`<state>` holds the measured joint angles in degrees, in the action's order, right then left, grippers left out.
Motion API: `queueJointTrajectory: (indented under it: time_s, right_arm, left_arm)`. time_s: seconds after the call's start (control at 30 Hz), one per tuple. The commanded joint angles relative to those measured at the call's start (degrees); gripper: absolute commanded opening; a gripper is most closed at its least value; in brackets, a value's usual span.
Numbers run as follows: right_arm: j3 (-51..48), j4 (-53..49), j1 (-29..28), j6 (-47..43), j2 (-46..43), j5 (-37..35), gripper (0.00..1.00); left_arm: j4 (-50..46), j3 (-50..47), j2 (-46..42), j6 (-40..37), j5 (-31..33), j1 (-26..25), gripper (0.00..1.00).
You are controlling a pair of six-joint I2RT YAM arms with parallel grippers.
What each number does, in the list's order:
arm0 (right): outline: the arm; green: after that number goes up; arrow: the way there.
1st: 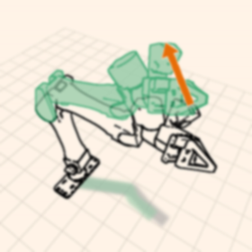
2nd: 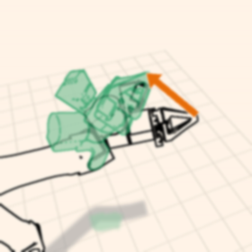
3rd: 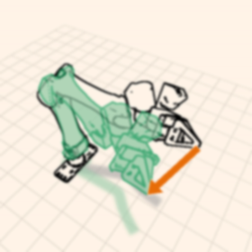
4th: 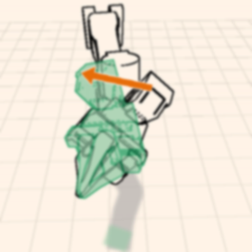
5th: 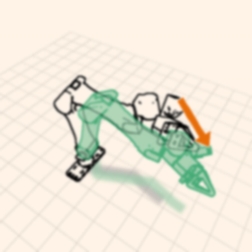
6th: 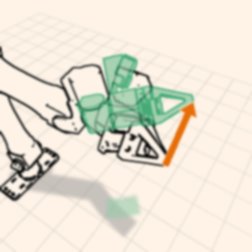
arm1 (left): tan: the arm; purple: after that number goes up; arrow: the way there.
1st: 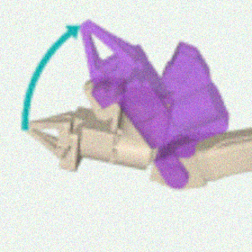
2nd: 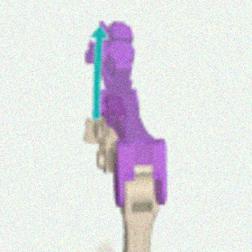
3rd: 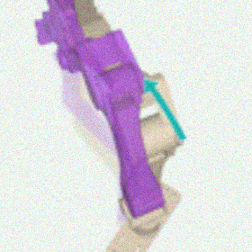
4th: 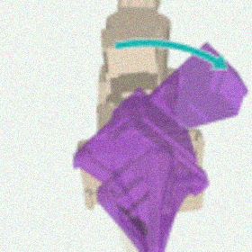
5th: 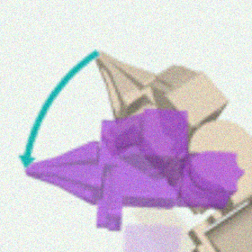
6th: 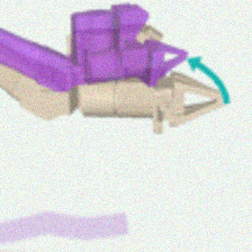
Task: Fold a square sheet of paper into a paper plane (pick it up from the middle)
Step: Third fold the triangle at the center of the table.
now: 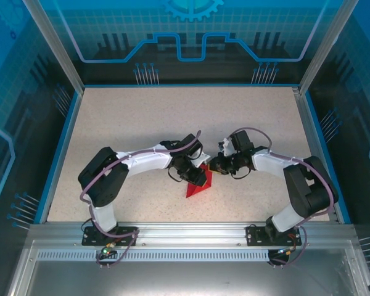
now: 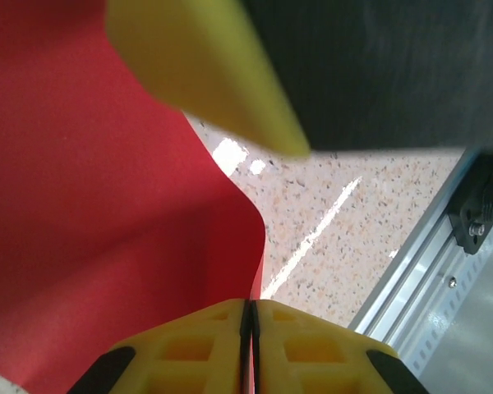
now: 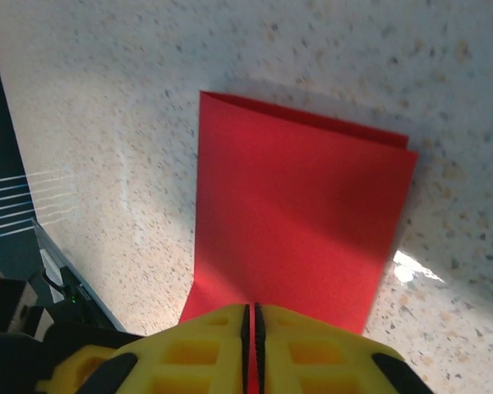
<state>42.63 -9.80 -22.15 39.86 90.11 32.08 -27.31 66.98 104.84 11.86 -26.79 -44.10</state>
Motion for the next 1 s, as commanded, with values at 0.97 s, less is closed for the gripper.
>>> queueJointTrajectory:
  time_s: [0.97]
  right_arm:
    - [5.2, 1.4, -5.4, 2.5, 7.0, -1.9, 0.08]
  left_arm:
    - [9.6, -10.5, -5.9, 3.7, -1.9, 3.3, 0.08]
